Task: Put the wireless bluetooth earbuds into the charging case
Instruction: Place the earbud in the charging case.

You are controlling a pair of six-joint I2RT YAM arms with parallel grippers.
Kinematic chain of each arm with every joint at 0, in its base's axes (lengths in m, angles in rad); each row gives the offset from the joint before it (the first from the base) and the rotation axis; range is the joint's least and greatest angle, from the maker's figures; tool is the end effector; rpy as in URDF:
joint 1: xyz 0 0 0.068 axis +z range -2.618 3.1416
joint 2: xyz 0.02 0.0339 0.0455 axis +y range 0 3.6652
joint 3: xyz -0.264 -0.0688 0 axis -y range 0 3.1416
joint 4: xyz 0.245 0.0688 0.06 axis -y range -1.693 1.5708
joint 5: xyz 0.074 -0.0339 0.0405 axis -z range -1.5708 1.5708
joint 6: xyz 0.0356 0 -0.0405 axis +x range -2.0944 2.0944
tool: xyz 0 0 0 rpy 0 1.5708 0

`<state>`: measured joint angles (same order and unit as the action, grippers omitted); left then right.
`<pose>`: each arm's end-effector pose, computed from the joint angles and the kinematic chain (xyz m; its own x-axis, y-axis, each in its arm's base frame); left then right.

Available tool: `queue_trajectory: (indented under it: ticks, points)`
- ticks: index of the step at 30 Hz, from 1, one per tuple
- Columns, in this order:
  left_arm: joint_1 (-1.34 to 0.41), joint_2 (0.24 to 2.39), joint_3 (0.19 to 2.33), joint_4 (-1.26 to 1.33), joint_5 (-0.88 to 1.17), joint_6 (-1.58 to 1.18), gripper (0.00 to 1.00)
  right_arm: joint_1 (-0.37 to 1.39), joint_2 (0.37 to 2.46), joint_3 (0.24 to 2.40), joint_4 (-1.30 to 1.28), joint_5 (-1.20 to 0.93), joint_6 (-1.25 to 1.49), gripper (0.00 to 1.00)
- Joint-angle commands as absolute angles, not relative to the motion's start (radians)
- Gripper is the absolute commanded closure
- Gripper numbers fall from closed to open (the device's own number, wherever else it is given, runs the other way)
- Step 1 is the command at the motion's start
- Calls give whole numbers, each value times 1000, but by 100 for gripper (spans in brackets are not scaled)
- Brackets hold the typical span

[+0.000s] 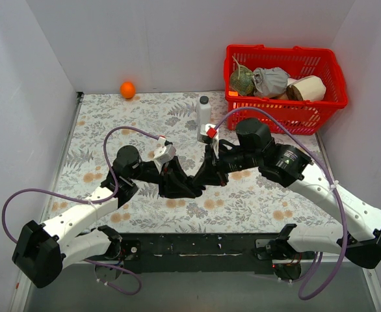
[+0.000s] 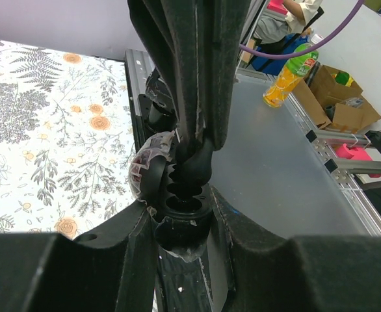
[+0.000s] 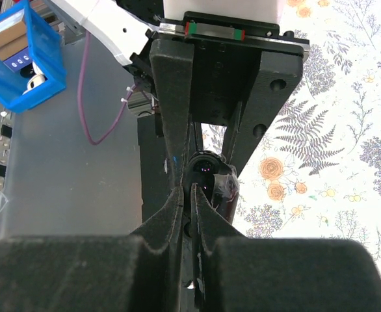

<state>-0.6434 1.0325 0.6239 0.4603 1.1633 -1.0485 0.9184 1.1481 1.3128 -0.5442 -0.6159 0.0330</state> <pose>0.1575 -0.1589 0.3024 -0.8212 0.1865 -0.5393 0.5204 -0.1431 -0.8418 0.1289 0.2026 0.4154 -0.2569 -0.2919 -0.9213 -0.9664 0.0788 0.2445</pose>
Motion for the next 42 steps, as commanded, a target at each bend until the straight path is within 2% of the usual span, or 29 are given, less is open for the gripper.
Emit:
queue_trajectory:
  ticks: [1,26,33,42]
  points:
    - [-640,1003,638,449,1164,-1032,100,925,1166,1355,-499,-637,31,99]
    - [-638,980,618,469,1123,-1025,100,954,1198,1351,-505,-592,35,99]
    - [-638,976,614,471,1104,-1020,100,954,1183,1359,-509,-549,43,73]
    - [-638,957,594,477,1088,-1023,100,953,1177,1443,-537,-471,48,54]
